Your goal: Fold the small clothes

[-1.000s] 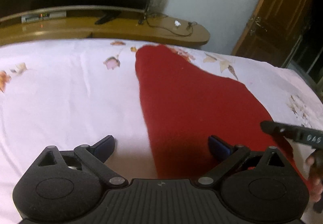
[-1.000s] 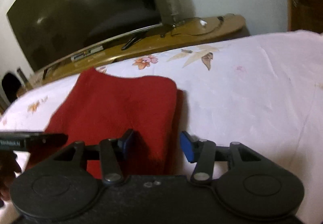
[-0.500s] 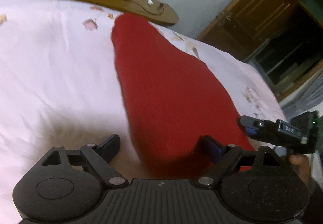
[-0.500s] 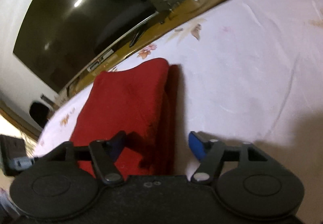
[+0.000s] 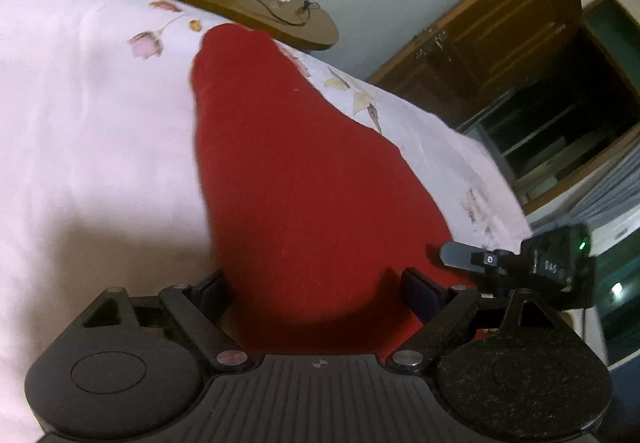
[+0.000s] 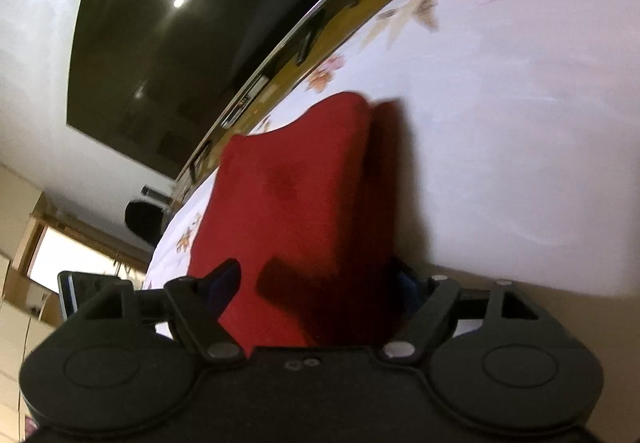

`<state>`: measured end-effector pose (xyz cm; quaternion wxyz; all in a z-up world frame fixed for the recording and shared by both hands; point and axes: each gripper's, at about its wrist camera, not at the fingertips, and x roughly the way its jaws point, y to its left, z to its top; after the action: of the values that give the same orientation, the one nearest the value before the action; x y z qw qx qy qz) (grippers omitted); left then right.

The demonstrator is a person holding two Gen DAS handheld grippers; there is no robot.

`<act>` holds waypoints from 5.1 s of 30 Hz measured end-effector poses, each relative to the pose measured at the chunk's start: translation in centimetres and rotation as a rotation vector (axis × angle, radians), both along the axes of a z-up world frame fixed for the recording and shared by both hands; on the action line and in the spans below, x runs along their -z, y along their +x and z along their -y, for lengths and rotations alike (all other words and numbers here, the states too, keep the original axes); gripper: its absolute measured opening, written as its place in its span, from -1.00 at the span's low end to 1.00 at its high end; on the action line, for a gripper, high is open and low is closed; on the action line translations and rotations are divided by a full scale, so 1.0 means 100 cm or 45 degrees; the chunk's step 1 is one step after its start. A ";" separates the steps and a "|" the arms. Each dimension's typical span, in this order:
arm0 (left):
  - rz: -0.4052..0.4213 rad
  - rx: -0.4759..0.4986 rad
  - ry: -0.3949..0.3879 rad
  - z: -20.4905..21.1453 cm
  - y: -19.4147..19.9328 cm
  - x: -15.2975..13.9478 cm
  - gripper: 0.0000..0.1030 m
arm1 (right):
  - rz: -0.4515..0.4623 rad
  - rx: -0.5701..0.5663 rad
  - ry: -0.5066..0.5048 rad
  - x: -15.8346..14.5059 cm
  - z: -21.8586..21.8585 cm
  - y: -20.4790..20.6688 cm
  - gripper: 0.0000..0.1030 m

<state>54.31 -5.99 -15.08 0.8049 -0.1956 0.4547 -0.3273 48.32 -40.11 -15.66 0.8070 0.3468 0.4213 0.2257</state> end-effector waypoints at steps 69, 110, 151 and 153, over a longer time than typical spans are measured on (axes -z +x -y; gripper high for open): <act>0.348 -0.387 0.194 -0.287 -0.027 -0.063 0.36 | 0.372 -0.110 -0.418 -0.066 -0.314 0.021 -0.29; 0.342 -0.414 0.489 -0.294 -0.219 -0.034 0.39 | 0.310 -0.138 -0.705 -0.056 -0.300 -0.109 -0.33; 0.620 -0.725 0.510 -0.161 -0.514 -0.195 1.00 | 0.552 0.043 -0.844 -0.190 -0.270 -0.387 0.99; 0.625 -0.725 0.506 -0.160 -0.515 -0.197 1.00 | 0.561 0.043 -0.847 -0.192 -0.270 -0.389 0.99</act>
<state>2.84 10.02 4.58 0.9696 -0.0709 0.2318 -0.0349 9.42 -13.07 3.56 0.9499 0.0165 0.2824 0.1327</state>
